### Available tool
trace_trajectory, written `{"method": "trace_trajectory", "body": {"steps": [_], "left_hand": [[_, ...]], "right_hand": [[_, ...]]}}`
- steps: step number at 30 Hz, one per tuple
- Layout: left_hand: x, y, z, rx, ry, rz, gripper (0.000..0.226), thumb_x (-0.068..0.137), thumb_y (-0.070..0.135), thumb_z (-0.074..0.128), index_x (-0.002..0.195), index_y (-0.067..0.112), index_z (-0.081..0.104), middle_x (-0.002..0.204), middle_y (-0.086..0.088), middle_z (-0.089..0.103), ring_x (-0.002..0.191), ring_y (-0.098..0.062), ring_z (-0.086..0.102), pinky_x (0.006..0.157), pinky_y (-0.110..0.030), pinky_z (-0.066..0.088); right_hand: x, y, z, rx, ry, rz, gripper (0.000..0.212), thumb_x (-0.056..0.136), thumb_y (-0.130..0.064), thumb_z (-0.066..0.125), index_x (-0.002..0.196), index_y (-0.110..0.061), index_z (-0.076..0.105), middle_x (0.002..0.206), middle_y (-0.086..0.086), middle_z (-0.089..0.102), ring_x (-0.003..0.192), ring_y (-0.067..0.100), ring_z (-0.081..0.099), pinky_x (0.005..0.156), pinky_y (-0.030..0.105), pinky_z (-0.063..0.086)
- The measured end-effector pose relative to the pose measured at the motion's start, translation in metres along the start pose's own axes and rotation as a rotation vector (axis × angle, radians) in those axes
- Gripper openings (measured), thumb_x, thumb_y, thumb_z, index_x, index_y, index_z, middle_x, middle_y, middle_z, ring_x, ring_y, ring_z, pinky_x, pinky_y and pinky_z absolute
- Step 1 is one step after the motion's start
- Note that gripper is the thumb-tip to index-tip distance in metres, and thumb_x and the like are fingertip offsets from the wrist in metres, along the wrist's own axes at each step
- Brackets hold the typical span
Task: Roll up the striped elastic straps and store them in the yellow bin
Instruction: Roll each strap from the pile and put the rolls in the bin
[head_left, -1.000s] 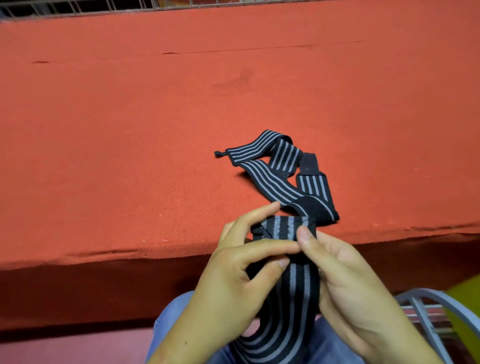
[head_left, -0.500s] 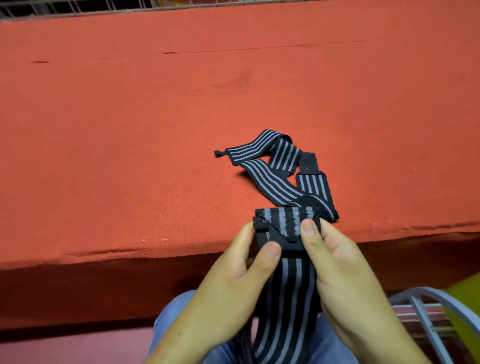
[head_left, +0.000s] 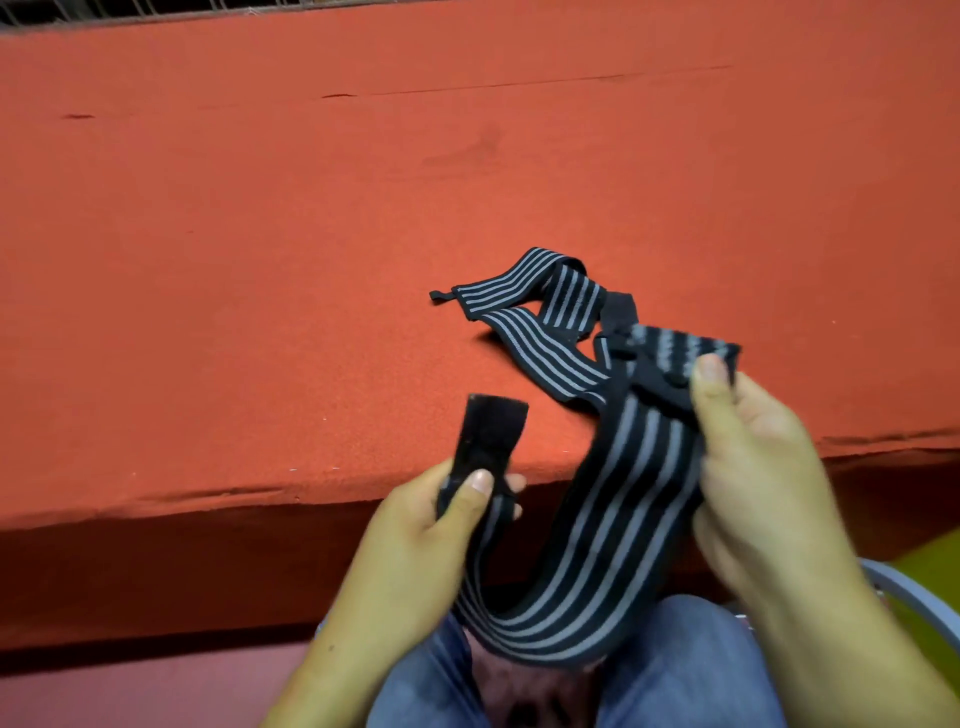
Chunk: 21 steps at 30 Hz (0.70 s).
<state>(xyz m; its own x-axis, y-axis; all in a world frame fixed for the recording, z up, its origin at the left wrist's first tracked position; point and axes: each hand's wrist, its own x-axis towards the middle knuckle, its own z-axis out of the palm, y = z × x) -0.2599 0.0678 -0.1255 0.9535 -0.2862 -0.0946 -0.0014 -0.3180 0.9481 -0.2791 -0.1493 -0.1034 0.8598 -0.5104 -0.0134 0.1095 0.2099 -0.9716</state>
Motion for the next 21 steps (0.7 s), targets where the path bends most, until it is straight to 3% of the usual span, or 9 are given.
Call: {"method": "trace_trajectory", "body": {"steps": [4, 7, 9, 12, 16, 19, 21], "left_hand": [[0.001, -0.015, -0.016, -0.004, -0.083, -0.114, 0.023, 0.104, 0.013, 0.057, 0.116, 0.028, 0.071, 0.107, 0.009, 0.080, 0.106, -0.007, 0.073, 0.108, -0.046, 0.051], [-0.001, -0.020, -0.016, 0.014, -0.170, -0.171, 0.040, 0.100, 0.015, 0.066, 0.130, 0.041, 0.057, 0.117, 0.014, 0.076, 0.114, -0.003, 0.069, 0.113, -0.042, 0.047], [-0.001, -0.020, -0.013, -0.003, -0.159, -0.135, 0.042, 0.095, 0.026, 0.072, 0.131, 0.043, 0.057, 0.125, 0.017, 0.072, 0.120, -0.002, 0.065, 0.114, -0.040, 0.046], [-0.002, -0.013, -0.010, -0.016, -0.122, -0.021, 0.047, 0.086, 0.041, 0.071, 0.131, 0.040, 0.059, 0.130, 0.023, 0.067, 0.128, 0.003, 0.058, 0.115, -0.037, 0.044], [-0.003, 0.004, -0.004, -0.055, -0.119, 0.156, 0.049, 0.086, 0.050, 0.066, 0.133, 0.038, 0.060, 0.136, 0.022, 0.064, 0.133, 0.000, 0.055, 0.113, -0.034, 0.044], [-0.002, 0.023, 0.004, -0.129, -0.109, 0.242, 0.049, 0.088, 0.047, 0.064, 0.134, 0.033, 0.059, 0.134, 0.016, 0.067, 0.128, -0.007, 0.062, 0.103, -0.023, 0.050], [0.000, 0.036, 0.008, -0.187, -0.104, 0.260, 0.049, 0.088, 0.046, 0.064, 0.135, 0.032, 0.060, 0.132, 0.010, 0.069, 0.119, -0.016, 0.067, 0.098, -0.030, 0.055]], "right_hand": [[0.011, -0.019, -0.012, 0.154, 0.050, 0.021, 0.035, 0.114, -0.028, 0.041, 0.119, -0.010, 0.071, 0.114, 0.007, 0.081, 0.111, 0.022, 0.076, 0.099, 0.036, 0.060], [0.008, -0.030, -0.009, 0.208, 0.003, 0.021, 0.039, 0.114, -0.027, 0.040, 0.110, -0.012, 0.076, 0.112, 0.005, 0.082, 0.108, 0.019, 0.077, 0.091, 0.030, 0.062], [0.006, -0.033, -0.006, 0.237, -0.031, 0.029, 0.042, 0.113, -0.027, 0.041, 0.104, -0.012, 0.079, 0.111, 0.006, 0.082, 0.107, 0.019, 0.078, 0.087, 0.028, 0.062], [0.002, -0.037, -0.002, 0.258, -0.085, 0.045, 0.038, 0.112, -0.026, 0.041, 0.112, -0.008, 0.075, 0.113, 0.008, 0.081, 0.107, 0.019, 0.078, 0.084, 0.026, 0.062], [-0.004, -0.036, 0.004, 0.210, -0.167, 0.036, 0.038, 0.111, -0.029, 0.042, 0.122, -0.008, 0.071, 0.119, 0.010, 0.079, 0.115, 0.022, 0.075, 0.098, 0.032, 0.060], [-0.009, -0.028, 0.010, 0.166, -0.229, 0.023, 0.038, 0.108, -0.030, 0.045, 0.125, -0.008, 0.071, 0.121, 0.011, 0.079, 0.117, 0.025, 0.074, 0.101, 0.036, 0.059], [-0.012, -0.021, 0.013, 0.132, -0.268, 0.018, 0.036, 0.104, -0.031, 0.049, 0.122, -0.009, 0.072, 0.119, 0.013, 0.079, 0.114, 0.028, 0.075, 0.096, 0.036, 0.061]]}}
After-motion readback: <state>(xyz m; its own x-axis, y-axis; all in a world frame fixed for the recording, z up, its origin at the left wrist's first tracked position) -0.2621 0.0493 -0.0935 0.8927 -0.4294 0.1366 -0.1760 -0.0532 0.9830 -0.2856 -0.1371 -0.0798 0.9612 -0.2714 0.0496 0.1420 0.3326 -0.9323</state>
